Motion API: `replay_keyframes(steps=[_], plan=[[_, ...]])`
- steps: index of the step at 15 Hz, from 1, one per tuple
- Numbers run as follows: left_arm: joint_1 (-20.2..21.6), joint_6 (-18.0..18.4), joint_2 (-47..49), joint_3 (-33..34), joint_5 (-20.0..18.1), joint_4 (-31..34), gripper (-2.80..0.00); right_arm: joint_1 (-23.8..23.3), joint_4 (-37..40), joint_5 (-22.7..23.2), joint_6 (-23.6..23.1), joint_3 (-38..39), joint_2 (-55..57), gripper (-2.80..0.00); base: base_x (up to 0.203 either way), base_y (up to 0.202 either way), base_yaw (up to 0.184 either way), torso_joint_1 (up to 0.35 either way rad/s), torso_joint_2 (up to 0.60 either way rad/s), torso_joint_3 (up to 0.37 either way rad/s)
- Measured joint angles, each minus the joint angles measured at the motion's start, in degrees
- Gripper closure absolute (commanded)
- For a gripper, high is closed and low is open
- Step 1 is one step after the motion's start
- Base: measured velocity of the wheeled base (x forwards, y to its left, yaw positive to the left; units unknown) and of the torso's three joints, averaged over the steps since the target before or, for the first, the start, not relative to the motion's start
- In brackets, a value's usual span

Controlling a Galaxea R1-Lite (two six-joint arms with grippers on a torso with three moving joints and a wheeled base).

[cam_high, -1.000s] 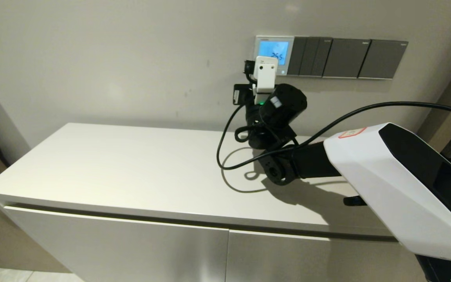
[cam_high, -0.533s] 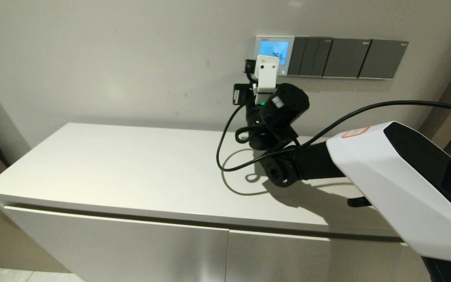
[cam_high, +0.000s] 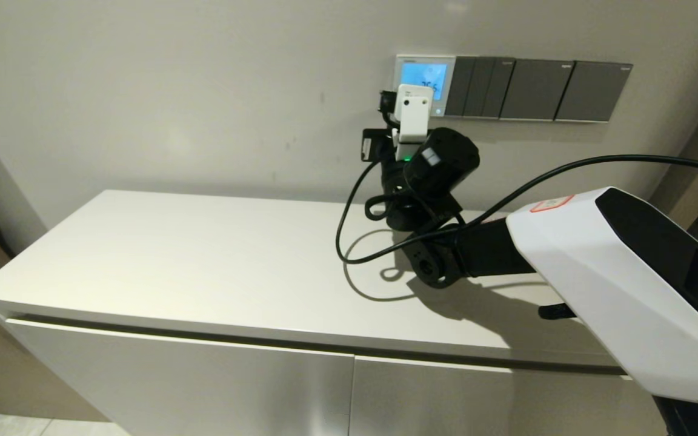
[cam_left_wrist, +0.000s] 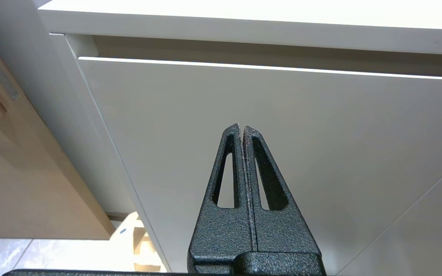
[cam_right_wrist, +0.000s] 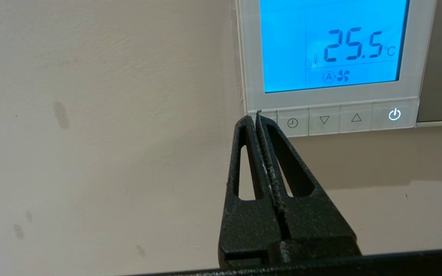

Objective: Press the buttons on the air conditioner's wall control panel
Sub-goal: Press the temperature increase button

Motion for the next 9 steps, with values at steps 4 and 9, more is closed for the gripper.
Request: replay_keyframes(steps=[4,9], plan=[[0.0,0.0,0.0,0.0,0.0,0.0,0.0,-0.3,0.2,0.1,0.0,-0.4,0.4,0.0,0.0,0.0,0.0,0.0,0.0,0.0],[0.0,0.0,0.0,0.0,0.0,0.0,0.0,-0.5,0.8,0.1,0.0,-2.0,1.5,0.0,0.0,0.0,0.0,0.0,0.0,0.0]])
